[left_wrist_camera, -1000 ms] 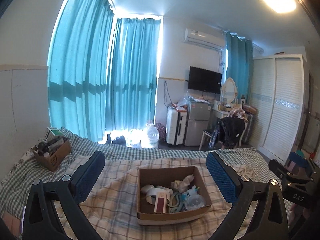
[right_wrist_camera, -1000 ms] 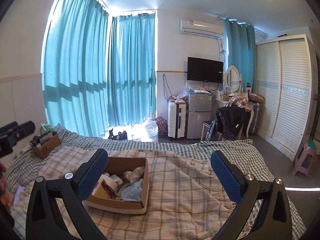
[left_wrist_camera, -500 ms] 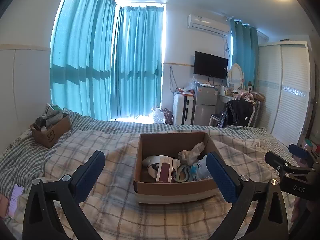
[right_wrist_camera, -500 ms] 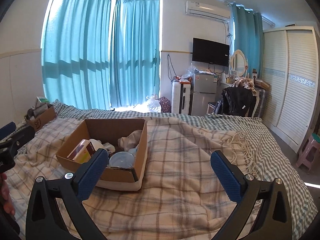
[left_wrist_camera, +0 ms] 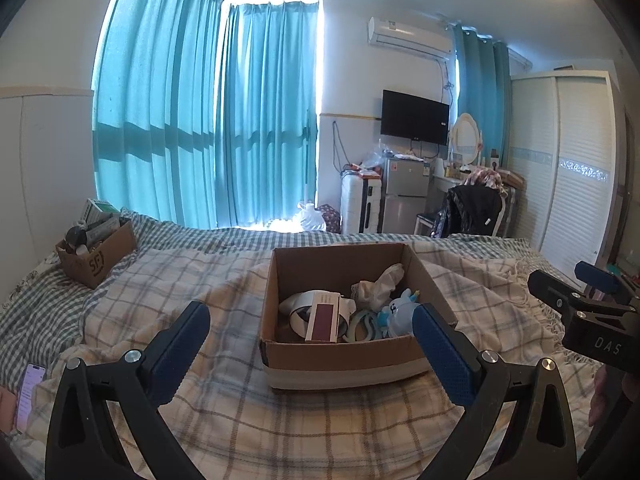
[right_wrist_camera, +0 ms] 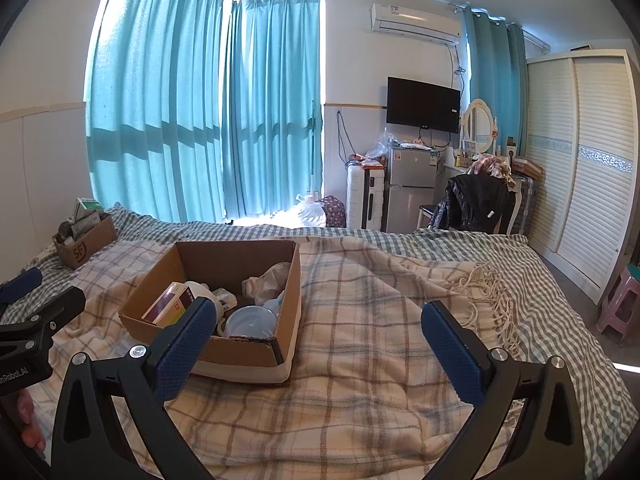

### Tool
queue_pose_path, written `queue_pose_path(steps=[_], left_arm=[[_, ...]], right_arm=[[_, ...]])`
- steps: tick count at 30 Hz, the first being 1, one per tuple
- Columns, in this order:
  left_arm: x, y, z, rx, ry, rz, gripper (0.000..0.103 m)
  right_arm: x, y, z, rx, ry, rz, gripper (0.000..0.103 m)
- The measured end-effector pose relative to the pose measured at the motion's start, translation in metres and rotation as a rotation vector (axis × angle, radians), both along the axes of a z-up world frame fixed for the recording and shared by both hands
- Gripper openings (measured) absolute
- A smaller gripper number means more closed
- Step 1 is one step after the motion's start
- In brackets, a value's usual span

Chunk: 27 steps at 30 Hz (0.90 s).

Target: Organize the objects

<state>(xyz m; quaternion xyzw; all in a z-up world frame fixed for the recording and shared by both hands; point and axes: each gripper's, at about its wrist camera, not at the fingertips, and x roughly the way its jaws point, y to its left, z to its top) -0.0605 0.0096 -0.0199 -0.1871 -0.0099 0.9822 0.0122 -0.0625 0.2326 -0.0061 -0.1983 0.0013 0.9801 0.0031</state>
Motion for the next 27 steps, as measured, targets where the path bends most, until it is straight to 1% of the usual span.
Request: queue_pose_path(steps=[10,15,17,20,27], left_arm=[[0.0023,0.0010,0.0028,0.009,0.009,-0.009,0.103],[0.0039,0.0030,0.0025,-0.015,0.014,0.003,0.103],[0.0032,0.0022,0.0022,-0.011,0.008,0.005,0.103],[0.0056,0.0005,0.0029,-0.001,0.021,0.029,0.103],[0.0038,-0.0003,0.0037,0.009,0.010,0.020,0.103]], right_arm=[[-0.0010,-0.0004,-0.0007,0.004,-0.008,0.004,0.103],[-0.0015,-0.0017,-0.0017,0.009,-0.012,0.010,0.103],[-0.0020,-0.0021,-0.0017,0.011,-0.014,0.012,0.103],[-0.0006,-0.0027,-0.0010,0.014,-0.008,0.011,0.103],[-0.0016,-0.0037,-0.0014,0.017,-0.013,0.011,0.103]])
